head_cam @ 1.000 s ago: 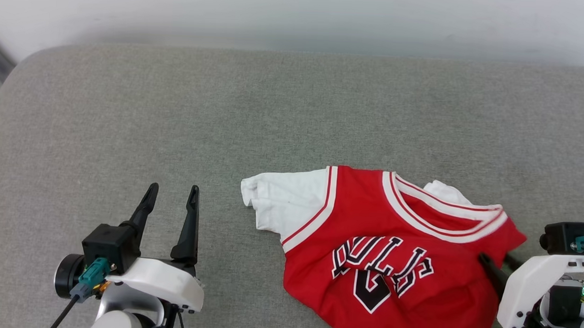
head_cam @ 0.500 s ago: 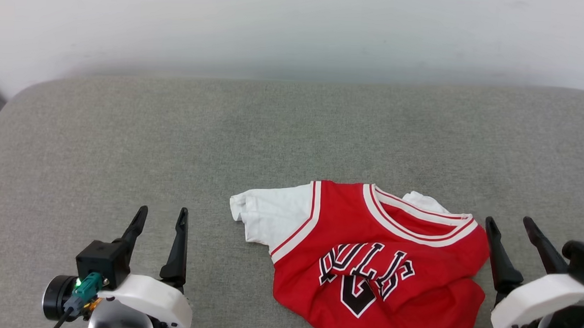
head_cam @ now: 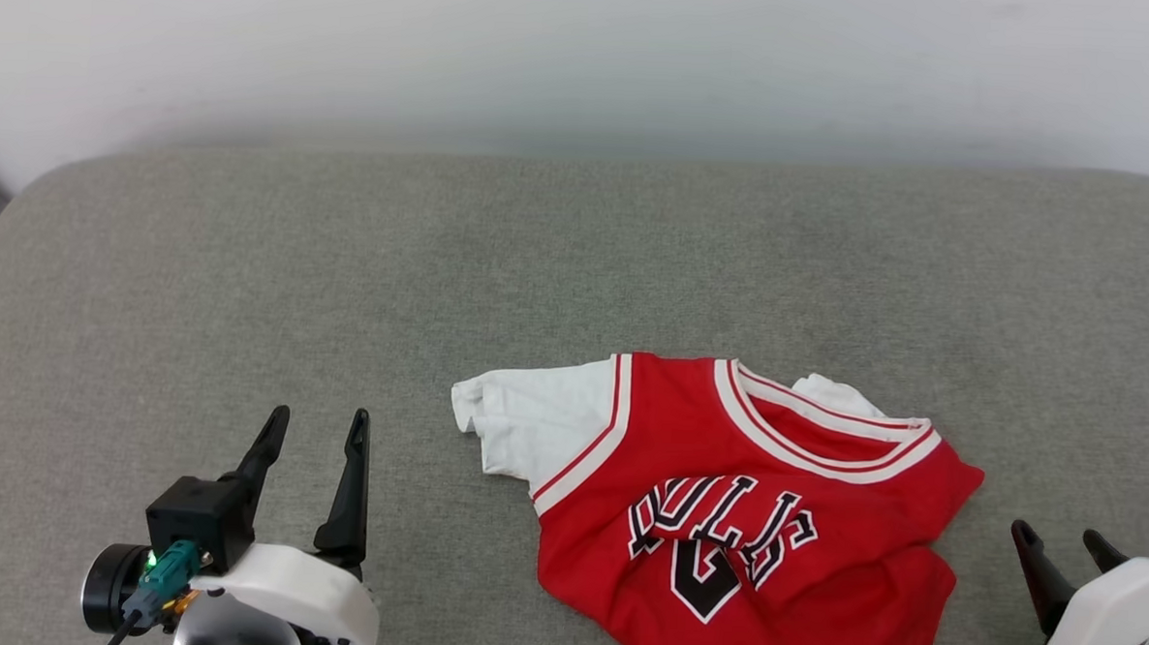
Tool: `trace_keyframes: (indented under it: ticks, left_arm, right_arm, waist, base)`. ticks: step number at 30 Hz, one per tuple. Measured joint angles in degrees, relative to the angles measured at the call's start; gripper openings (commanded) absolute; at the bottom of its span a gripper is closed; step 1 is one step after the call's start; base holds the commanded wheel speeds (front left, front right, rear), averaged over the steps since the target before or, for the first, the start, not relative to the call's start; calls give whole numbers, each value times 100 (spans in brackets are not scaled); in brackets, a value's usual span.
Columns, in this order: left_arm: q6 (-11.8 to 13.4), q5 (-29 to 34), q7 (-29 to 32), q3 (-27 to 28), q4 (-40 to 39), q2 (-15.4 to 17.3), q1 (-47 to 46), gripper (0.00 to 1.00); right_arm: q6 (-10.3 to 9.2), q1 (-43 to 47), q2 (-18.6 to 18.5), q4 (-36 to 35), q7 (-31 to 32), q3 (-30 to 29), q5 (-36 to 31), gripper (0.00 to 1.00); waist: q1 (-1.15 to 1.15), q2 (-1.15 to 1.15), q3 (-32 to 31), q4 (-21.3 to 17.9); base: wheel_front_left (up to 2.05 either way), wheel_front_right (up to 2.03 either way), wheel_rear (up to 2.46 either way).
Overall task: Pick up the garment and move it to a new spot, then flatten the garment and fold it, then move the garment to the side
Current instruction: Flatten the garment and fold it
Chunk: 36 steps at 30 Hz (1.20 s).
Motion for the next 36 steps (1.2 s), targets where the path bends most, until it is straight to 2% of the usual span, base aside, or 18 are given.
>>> trace_keyframes:
  ticks: [4,7,14,20,21,22,30,33,36]
  left_arm:
    - [-1,3,-67,-18,-55,-42,-113,100]
    - [-13,43,-120,-45,-96,-76,-258,100]
    - [-82,51,-282,-114,-58,-200,-497,100]
    - [-108,29,-394,-129,108,-265,-569,100]
    - [-111,19,-408,-129,124,-267,-572,100]
    - [-111,10,-413,-127,141,-271,-572,100]
    - [-115,-9,-445,-147,244,-286,-591,100]
    - [-129,-11,-445,-147,247,-272,-592,100]
    - [-127,-16,-445,-151,234,-258,-592,100]
  right_arm:
    - [0,-376,-297,379,945,19,296,100]
    - [0,-794,-464,613,1349,134,409,100]
    - [0,-1499,-708,1326,1841,357,528,100]
    - [-2,-1809,-773,1763,2251,482,760,100]
    - [-1,-1832,-792,1762,2252,510,762,35]
    - [-2,-1854,-797,1760,2251,519,792,0]
    - [0,-2254,-984,1351,1786,708,530,0]
    - [-1,-2378,-1078,971,1574,1028,268,0]
    - [0,-2363,-1083,615,1466,1586,148,0]
  waist:
    - [0,0,153,77]
    - [0,0,324,143]
    - [0,0,721,357]
    - [0,0,955,510]
    - [0,0,958,510]
    - [0,0,957,505]
    - [1,0,829,407]
    - [1,0,771,378]
    - [1,0,746,358]
  base:
    - [0,0,0]
    - [0,0,0]
    - [0,0,0]
    - [0,0,0]
    - [0,0,0]
    - [0,0,0]
    - [0,0,0]
    - [0,0,0]
    - [0,0,0]
